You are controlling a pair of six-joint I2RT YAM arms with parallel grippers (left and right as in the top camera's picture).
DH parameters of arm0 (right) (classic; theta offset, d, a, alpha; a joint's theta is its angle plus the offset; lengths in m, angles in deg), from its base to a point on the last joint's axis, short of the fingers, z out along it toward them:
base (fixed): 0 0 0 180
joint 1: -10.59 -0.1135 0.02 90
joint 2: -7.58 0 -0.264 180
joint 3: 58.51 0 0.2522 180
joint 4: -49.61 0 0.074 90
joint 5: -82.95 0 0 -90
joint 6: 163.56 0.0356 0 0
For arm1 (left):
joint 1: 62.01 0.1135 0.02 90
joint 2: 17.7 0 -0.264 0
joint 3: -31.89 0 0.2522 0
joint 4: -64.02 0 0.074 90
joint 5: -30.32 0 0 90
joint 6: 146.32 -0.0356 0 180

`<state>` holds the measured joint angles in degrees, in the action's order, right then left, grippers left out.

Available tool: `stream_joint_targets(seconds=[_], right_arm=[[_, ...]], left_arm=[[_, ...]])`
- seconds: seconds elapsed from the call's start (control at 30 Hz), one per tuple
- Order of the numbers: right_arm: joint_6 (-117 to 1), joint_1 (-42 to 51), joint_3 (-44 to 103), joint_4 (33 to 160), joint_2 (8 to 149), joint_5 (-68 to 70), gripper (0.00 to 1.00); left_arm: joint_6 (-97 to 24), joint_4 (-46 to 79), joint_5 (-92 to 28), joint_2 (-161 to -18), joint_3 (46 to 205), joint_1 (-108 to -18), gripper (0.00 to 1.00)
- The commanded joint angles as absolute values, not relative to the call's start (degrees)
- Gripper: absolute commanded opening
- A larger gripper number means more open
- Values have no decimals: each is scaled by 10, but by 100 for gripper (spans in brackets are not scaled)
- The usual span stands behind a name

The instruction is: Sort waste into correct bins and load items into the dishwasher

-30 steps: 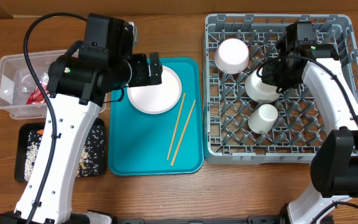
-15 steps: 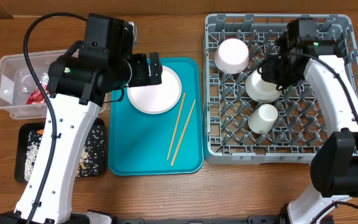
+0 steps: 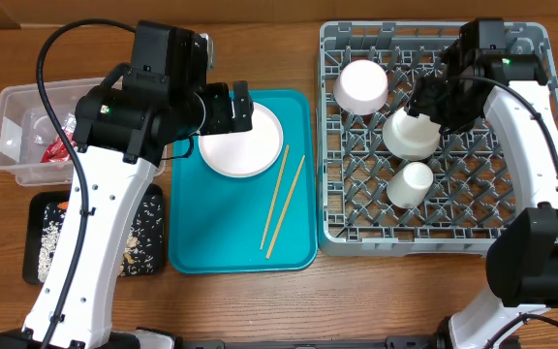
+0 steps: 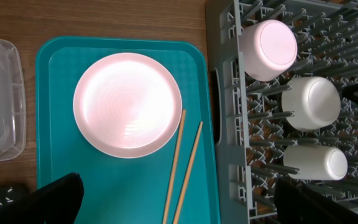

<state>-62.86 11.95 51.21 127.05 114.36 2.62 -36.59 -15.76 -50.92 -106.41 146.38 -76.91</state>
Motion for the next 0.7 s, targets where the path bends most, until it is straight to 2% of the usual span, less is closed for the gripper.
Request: stream_joint_targets(seconds=[0.0, 0.03, 0.27, 0.53, 0.67], right_arm=[[-633, 131, 527, 1269, 1143, 14, 91], [-633, 132, 527, 1270, 1143, 14, 100], [-633, 132, 527, 1269, 1143, 14, 100], [-633, 132, 527, 1269, 1143, 14, 100], [-633, 132, 527, 1269, 1143, 14, 100]], left_arm=[[-370, -155, -507, -1058, 1474, -767, 100], [-370, -155, -507, -1058, 1474, -767, 100], [-371, -179, -507, -1058, 1468, -773, 100], [-359, -180, -511, -1058, 1395, -832, 79], [-357, -154, -546, -1059, 1347, -863, 77]])
